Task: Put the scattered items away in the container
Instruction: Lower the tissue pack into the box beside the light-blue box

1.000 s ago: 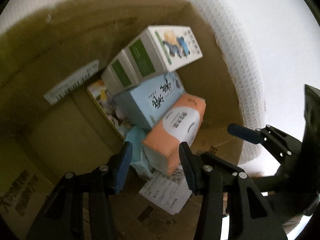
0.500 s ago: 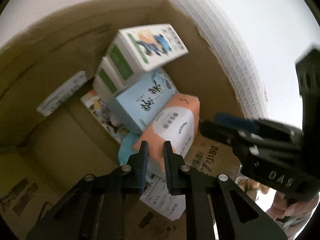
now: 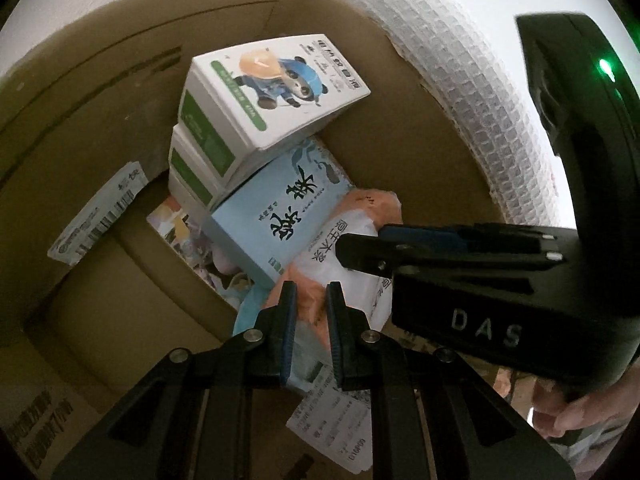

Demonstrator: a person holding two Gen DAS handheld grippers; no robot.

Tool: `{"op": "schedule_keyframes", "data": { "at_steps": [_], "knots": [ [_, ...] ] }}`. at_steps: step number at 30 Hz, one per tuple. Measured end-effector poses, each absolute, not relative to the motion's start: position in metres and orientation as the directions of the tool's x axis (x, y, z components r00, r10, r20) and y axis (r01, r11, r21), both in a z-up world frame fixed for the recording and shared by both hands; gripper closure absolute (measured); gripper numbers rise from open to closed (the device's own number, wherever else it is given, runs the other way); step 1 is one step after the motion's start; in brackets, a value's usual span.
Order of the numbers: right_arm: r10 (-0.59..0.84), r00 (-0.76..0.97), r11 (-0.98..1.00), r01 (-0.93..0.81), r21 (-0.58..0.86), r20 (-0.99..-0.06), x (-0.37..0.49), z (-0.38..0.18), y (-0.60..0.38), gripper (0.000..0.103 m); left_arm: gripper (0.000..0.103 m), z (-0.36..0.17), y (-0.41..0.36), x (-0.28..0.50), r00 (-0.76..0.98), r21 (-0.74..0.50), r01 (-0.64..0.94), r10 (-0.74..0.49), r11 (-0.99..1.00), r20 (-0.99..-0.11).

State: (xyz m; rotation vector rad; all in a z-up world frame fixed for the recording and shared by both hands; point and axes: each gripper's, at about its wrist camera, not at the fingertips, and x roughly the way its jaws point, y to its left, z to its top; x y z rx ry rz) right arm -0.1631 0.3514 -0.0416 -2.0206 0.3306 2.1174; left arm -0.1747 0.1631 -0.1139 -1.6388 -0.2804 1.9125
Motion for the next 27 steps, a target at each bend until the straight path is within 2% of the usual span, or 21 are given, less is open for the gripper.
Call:
{"op": "schedule_keyframes", "data": {
  "at_steps": [7,13,19,21,27],
  "knots": [
    [0.014,-0.020,-0.963,-0.271,-0.009,-1.000,-0.158,-0.048,0.346,0.072,0.086,-0.119,0.157,-0.167,-0.016,-0.534,-0.306,0.564,-0.789,-0.825],
    [0.017,0.003,-0.954,-0.301,-0.017,-1.000,-0.162,-0.061,0.348,0.072,0.085,-0.137,0.120,-0.180,0.009,-0.629,-0.092,0.631,-0.772,-0.775],
    [0.007,0.023,-0.948,-0.318,-0.014,-1.000,-0.163,-0.064,0.352,0.072,0.085,-0.130,0.126,-0.170,-0.018,-0.588,-0.153,0.597,-0.794,-0.802],
    [0.013,0.016,-0.947,-0.322,-0.017,-1.000,-0.161,-0.063,0.352,0.072,0.085,-0.128,0.128,-0.165,-0.013,-0.606,-0.172,0.617,-0.777,-0.787],
    [0.037,0.011,-0.940,-0.338,-0.039,-0.999,-0.155,-0.058,0.350,0.072,0.085,-0.133,0.126,-0.161,-0.002,-0.602,-0.166,0.611,-0.781,-0.792]
  ]
}}
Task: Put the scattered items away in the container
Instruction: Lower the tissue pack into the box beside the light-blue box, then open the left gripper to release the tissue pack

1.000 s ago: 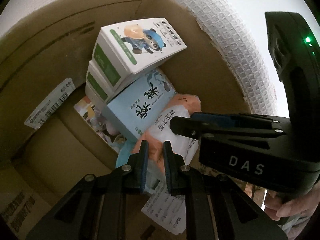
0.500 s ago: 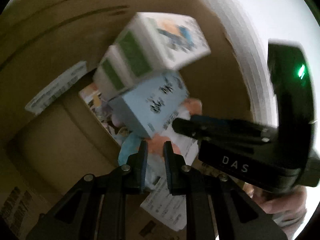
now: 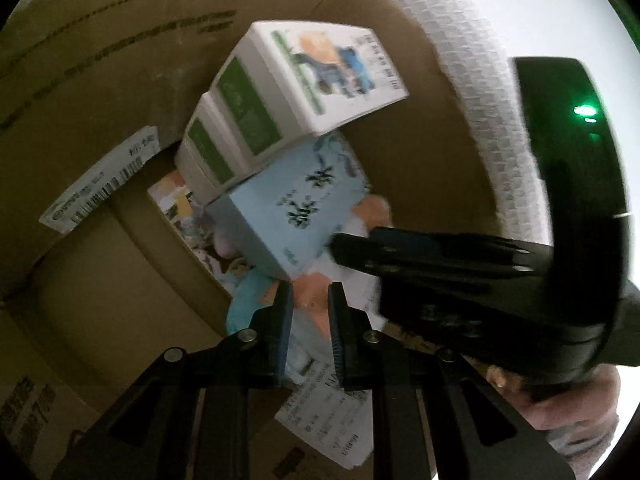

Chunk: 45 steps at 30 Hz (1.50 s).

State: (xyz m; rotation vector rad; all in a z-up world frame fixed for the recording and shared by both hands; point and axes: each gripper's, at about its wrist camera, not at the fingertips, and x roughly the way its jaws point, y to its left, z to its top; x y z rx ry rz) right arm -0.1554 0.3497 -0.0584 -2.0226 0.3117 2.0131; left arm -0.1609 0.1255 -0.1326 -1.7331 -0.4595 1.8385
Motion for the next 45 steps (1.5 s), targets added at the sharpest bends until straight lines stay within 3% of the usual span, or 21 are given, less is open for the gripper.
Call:
{"op": "schedule_keyframes", "data": {
  "at_steps": [5,8,27,34,45],
  "knots": [
    [-0.034,-0.003,-0.903,-0.428,0.032,-0.999,-0.146,-0.042,0.362,0.072,0.085,-0.142,0.119,-0.159,0.025,-0.606,-0.127,0.608,-0.785,-0.793],
    [-0.039,-0.012,-0.904,-0.426,0.041,-0.999,-0.136,-0.033,0.362,0.088,0.086,-0.141,0.119,-0.155,0.019,-0.598,-0.135,0.602,-0.790,-0.798],
    [0.124,0.085,-0.911,-0.386,-0.148,-0.989,-0.142,-0.074,0.360,0.088,0.087,-0.143,0.107,-0.135,0.032,-0.575,-0.121,0.575,-0.809,-0.817],
    [0.021,0.035,-0.895,-0.445,-0.034,-0.999,-0.114,-0.051,0.379,0.088,0.085,-0.127,0.107,-0.119,0.007,-0.561,-0.213,0.572,-0.800,-0.820],
    [0.075,0.151,-0.924,-0.361,-0.126,-0.986,-0.076,-0.057,0.363,0.088,0.082,-0.139,0.102,-0.112,0.050,-0.546,-0.163,0.546,-0.822,-0.837]
  ]
}}
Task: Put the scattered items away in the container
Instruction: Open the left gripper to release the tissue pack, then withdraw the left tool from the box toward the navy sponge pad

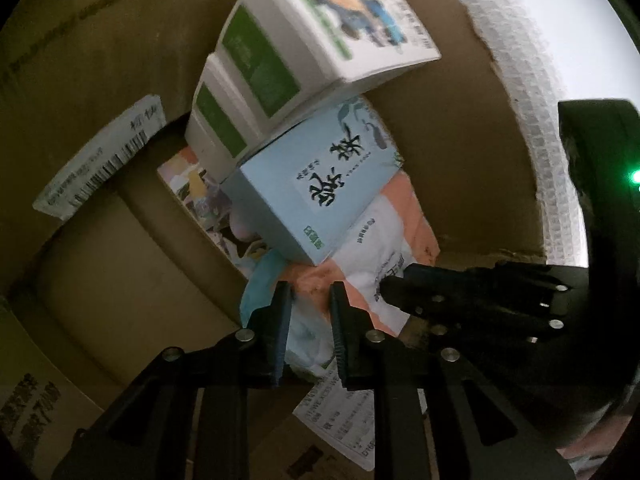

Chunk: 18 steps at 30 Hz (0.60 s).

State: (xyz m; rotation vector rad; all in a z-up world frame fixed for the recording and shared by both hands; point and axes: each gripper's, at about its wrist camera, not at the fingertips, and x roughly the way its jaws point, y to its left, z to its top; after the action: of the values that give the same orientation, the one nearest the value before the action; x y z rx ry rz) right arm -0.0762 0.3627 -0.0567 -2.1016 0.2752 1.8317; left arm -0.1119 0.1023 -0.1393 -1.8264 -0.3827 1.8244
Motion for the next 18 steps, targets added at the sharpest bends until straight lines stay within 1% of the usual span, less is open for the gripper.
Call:
{"op": "schedule_keyframes", "data": {
  "at_steps": [5,9,11,13,14,16,17,18],
  "knots": [
    [0.010,0.157,-0.922,-0.382,-0.070,-0.988,-0.069,-0.062,0.380,0.088,0.081,-0.135,0.104,-0.105,0.034,-0.518,-0.191,0.522,-0.833,-0.852],
    [0.013,0.145,-0.925,-0.374,-0.067,-0.989,-0.059,-0.058,0.384,0.088,0.081,-0.123,0.106,-0.096,0.004,-0.480,-0.246,0.495,-0.842,-0.869],
    [0.025,0.129,-0.927,-0.369,-0.071,-0.991,-0.052,-0.050,0.384,0.088,0.078,-0.110,0.103,-0.089,-0.034,-0.457,-0.278,0.484,-0.845,-0.874],
    [0.032,0.102,-0.927,-0.370,-0.067,-0.994,-0.045,-0.038,0.384,0.088,0.072,-0.096,0.101,-0.081,-0.088,-0.417,-0.319,0.465,-0.851,-0.881],
    [0.032,0.088,-0.925,-0.375,-0.063,-0.996,-0.041,-0.032,0.384,0.088,0.071,-0.085,0.100,-0.076,-0.128,-0.379,-0.349,0.444,-0.857,-0.887],
    [0.067,0.056,-0.925,-0.370,-0.083,-0.996,-0.034,-0.016,0.379,0.088,0.063,-0.071,0.097,-0.068,-0.170,-0.338,-0.389,0.428,-0.857,-0.888],
    [0.091,0.046,-0.929,-0.355,-0.102,-0.995,-0.031,-0.008,0.376,0.088,0.060,-0.063,0.094,-0.065,-0.182,-0.333,-0.406,0.432,-0.851,-0.883],
    [0.124,0.035,-0.937,-0.324,-0.129,-0.992,-0.028,0.002,0.370,0.088,0.055,-0.058,0.090,-0.062,-0.190,-0.335,-0.413,0.440,-0.847,-0.878]
  ]
}}
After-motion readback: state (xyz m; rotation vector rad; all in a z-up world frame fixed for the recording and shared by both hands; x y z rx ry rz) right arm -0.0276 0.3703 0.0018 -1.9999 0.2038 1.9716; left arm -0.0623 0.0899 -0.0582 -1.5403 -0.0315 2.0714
